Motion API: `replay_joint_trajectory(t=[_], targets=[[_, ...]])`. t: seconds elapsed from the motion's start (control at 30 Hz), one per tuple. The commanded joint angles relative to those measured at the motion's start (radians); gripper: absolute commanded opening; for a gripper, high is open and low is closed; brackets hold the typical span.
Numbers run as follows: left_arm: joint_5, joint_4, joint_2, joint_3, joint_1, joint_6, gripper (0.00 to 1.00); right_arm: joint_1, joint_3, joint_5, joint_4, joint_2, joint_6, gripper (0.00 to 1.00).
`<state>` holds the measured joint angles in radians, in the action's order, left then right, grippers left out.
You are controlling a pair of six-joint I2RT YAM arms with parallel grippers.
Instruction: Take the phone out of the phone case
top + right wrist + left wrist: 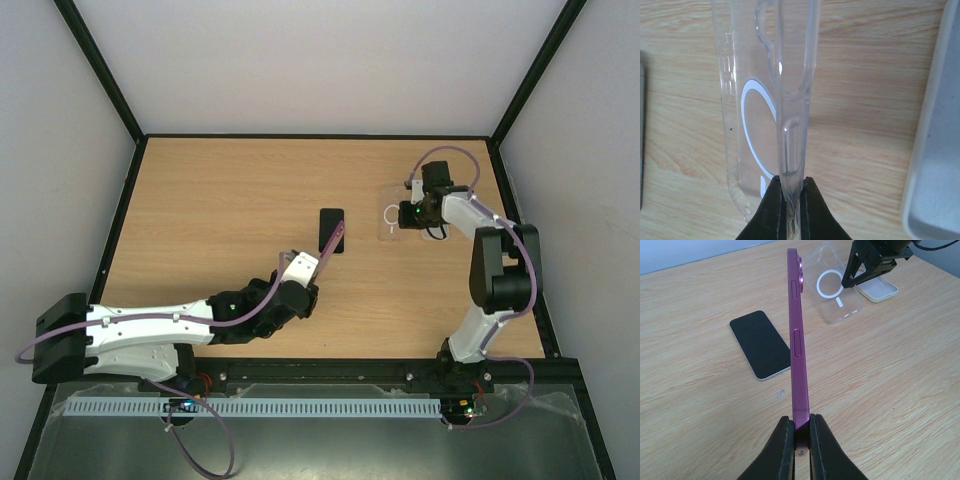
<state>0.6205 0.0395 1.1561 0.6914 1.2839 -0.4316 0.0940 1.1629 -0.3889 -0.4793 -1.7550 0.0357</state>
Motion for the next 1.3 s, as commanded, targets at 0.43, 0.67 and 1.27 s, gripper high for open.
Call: replay_joint_trajectory(t=[0.43,0.67,1.27], targets=[[0.061,-0.024,-0.050,-0.046,-0.011,-0.013,0.03,-0.145,0.179,-0.024,-0.155,-0.252,-0.159,0.11],[0.072,-0.027,-0.033,-0.051,-0.022,-0.005,0.03,-0.145,0.199,0.047,-0.137,-0.236,-0.153,0.30],[0.125,0.003,0.138,0.055,-0.287,0.147,0.03,-0.145,-0.174,-0.388,-0.028,0.288,-0.047,0.33]])
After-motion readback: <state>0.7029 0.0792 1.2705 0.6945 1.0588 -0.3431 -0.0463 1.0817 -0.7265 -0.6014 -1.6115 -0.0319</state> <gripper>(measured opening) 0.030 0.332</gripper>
